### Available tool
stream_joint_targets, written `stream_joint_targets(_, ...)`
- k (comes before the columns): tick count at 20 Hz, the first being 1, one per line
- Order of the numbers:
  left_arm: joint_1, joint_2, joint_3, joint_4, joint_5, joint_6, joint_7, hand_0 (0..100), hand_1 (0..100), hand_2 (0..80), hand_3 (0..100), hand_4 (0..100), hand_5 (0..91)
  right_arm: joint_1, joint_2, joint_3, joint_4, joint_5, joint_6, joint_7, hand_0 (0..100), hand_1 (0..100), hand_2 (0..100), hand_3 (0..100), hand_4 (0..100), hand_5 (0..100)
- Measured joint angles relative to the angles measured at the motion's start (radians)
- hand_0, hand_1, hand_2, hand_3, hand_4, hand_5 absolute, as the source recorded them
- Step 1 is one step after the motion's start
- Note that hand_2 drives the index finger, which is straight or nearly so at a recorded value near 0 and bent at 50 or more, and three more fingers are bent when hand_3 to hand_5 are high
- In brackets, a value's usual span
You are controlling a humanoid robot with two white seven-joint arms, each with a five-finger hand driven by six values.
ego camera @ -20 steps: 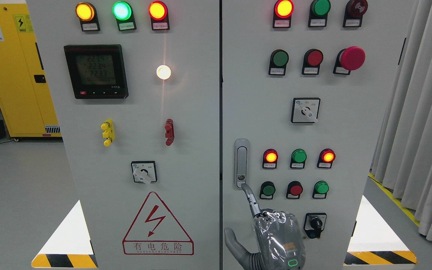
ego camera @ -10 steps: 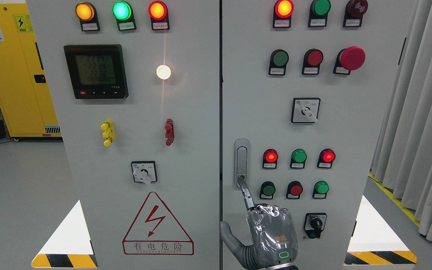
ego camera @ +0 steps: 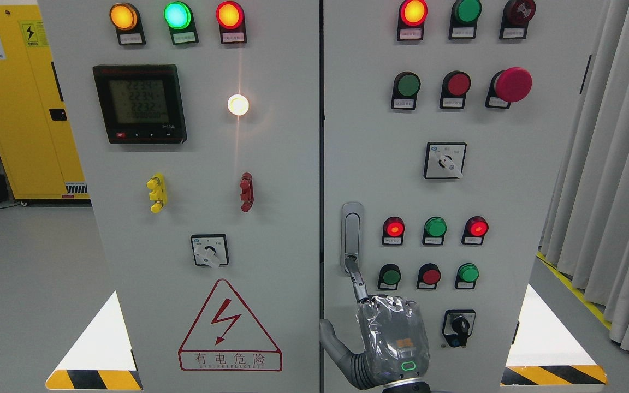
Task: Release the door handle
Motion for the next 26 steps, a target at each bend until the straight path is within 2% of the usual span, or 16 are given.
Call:
stream_joint_targets(15, 0.0, 0.0, 0.0, 0.0, 0.0, 0.0, 0.0, 12, 56, 0.0, 0, 0, 0.0, -0.022, 0.004, -0.005, 0.026, -0.004, 0.014, 0.006, 34, 31, 0, 100, 100, 100)
stream_joint_targets(26, 0.0, 0.0, 0.0, 0.0, 0.0, 0.0, 0.0, 12, 56, 0.0, 0, 0, 0.0, -0.015, 0.005, -0.007, 0.03, -0.007, 0.016, -0.007, 34, 31, 0, 100, 100, 100)
